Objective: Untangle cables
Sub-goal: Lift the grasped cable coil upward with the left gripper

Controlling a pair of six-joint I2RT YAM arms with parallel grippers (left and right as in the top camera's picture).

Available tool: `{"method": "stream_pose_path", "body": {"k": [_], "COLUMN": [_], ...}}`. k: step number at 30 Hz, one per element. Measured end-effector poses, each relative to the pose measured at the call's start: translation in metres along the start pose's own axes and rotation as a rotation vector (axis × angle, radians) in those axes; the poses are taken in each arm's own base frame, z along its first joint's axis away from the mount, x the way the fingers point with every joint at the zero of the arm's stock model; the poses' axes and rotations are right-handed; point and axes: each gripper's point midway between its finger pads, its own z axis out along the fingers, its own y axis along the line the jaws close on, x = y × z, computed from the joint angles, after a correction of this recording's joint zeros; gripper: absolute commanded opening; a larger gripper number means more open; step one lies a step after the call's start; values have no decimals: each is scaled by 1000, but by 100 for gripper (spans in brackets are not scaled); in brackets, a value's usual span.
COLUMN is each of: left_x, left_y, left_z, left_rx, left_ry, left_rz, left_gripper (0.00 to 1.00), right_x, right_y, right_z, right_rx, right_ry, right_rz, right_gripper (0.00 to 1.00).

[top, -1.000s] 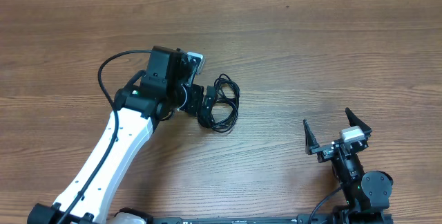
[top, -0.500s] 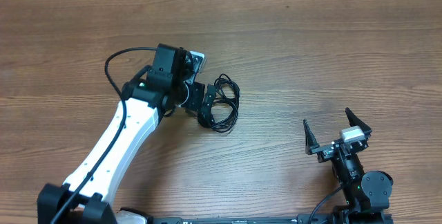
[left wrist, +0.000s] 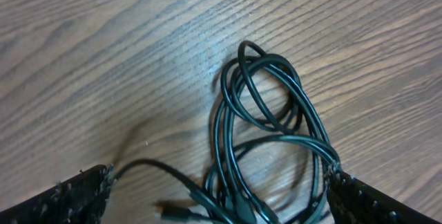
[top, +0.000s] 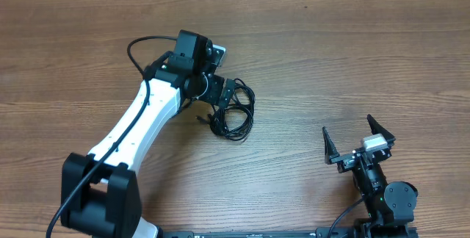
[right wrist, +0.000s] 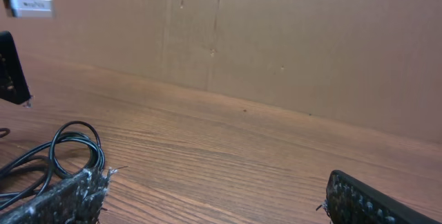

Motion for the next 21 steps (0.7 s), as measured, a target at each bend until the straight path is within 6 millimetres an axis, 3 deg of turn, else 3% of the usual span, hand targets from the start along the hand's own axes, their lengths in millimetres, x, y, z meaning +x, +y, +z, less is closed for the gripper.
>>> {"method": "stream_pose_path", "body": {"k": [16, 21], "left_x": [22, 20], "left_y": [7, 9], "left_z": [43, 50], "left_rx": [12, 14], "left_ry": [123, 116], "left_rz": [126, 178], "left_gripper": [100, 100], "right_x": [1, 0], "right_y": [0, 0], "right_z": [0, 0], "right_rx": [0, 0], "right_ry": [2, 2], "right_rz": [1, 0], "right_gripper": [100, 100]}}
